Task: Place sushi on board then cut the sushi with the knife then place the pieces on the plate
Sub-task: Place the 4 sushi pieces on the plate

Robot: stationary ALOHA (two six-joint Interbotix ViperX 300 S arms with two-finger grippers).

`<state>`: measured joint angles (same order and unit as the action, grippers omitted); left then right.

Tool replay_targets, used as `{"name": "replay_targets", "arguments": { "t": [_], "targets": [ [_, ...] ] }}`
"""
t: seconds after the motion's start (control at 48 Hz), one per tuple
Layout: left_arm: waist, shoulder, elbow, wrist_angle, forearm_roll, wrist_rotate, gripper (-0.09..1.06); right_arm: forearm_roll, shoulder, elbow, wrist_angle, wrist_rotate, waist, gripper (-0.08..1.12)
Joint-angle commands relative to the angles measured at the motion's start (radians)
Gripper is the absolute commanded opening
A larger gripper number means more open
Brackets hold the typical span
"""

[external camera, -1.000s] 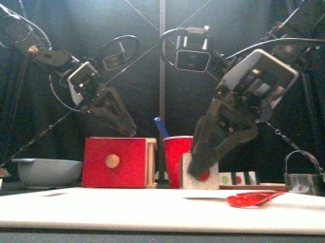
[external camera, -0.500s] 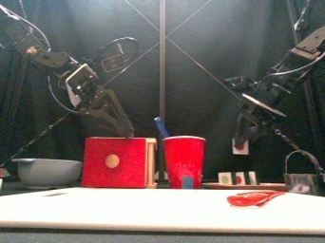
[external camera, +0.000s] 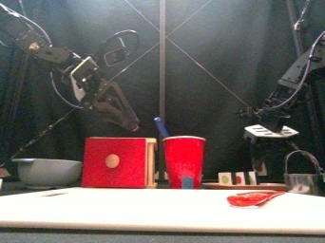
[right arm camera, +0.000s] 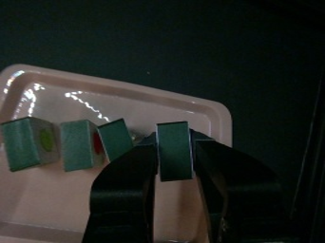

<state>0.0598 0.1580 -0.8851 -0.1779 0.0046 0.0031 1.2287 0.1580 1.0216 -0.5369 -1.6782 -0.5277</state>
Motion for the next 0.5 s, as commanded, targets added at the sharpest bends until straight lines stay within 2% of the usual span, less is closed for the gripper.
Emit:
{"name": "replay_targets", "arguments": {
  "t": [0.021,0.104,0.354,0.5],
  "targets": [
    [0.002,0.012,0.011,-0.006,0.003,0.002,0.75,0.005,-0.005,-0.014,0.005,-0.002,-0.008,0.57],
    [0.002,0.014,0.011,-0.005,0.006,0.002,0.75,0.009,-0.008,-0.014,0.029,-0.003,-0.005,0.58],
    [0.000,0.014,0.011,-0.006,0.005,0.000,0.75,0.005,0.012,-0.017,0.067,-0.002,-0.008,0.73],
    [-0.003,0.014,0.011,-0.005,0.003,0.000,0.75,0.009,0.055,-0.006,0.034,-0.002,-0.008,0.75]
  ]
}}
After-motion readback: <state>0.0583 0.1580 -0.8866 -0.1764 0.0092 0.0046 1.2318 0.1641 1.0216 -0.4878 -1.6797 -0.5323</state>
